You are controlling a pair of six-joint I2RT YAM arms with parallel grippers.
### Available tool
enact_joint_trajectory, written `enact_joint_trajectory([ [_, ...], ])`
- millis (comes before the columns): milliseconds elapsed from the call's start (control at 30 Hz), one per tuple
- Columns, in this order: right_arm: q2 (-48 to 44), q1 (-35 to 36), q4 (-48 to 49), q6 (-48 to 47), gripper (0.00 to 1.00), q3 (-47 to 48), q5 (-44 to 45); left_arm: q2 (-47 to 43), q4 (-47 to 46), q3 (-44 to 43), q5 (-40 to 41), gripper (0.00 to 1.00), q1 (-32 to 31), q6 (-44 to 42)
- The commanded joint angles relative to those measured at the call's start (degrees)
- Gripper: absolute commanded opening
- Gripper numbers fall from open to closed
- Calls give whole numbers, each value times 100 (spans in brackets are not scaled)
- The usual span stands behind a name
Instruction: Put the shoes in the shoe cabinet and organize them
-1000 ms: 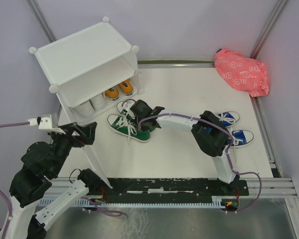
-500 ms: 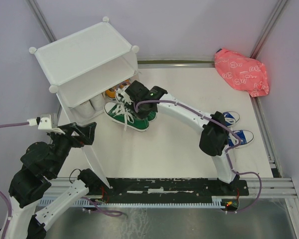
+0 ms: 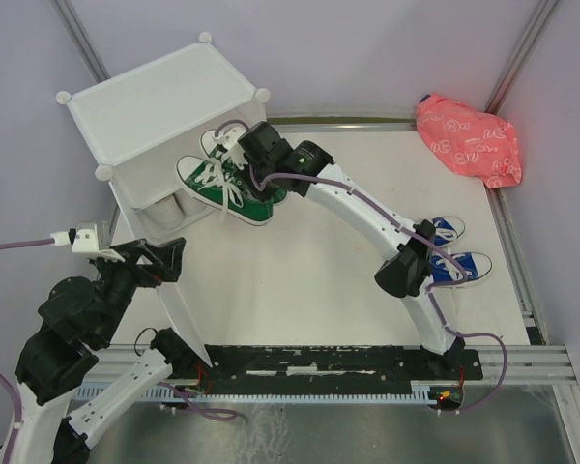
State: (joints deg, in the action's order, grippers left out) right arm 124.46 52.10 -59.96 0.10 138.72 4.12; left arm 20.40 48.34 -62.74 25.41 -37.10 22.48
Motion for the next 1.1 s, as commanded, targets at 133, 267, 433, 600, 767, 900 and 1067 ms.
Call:
enact_joint_trajectory([
  [133,408,-249,2192,28,2,724,34,-29,758,-91,113,99,10,125],
  [267,697,-250,2706,124,2,962,67,-16,783,-115,140,99,8,116],
  [433,858,-260,3329,254,2,1179,352,40,828,-135,176,99,11,81],
  [600,1082,-286,3830,380,2,1388,429,-14,833,-34,229,99,10,86],
  [767,1563,-309,4244,604,2,1831,584,-2,878,-24,233,99,9,81],
  [900,1781,-408,4639,780,2,1905,747,-17,927,-29,273,99,9,81],
  [1067,1930,-557,4886,960,9,1852,782,-60,997,12,279,99,9,116],
])
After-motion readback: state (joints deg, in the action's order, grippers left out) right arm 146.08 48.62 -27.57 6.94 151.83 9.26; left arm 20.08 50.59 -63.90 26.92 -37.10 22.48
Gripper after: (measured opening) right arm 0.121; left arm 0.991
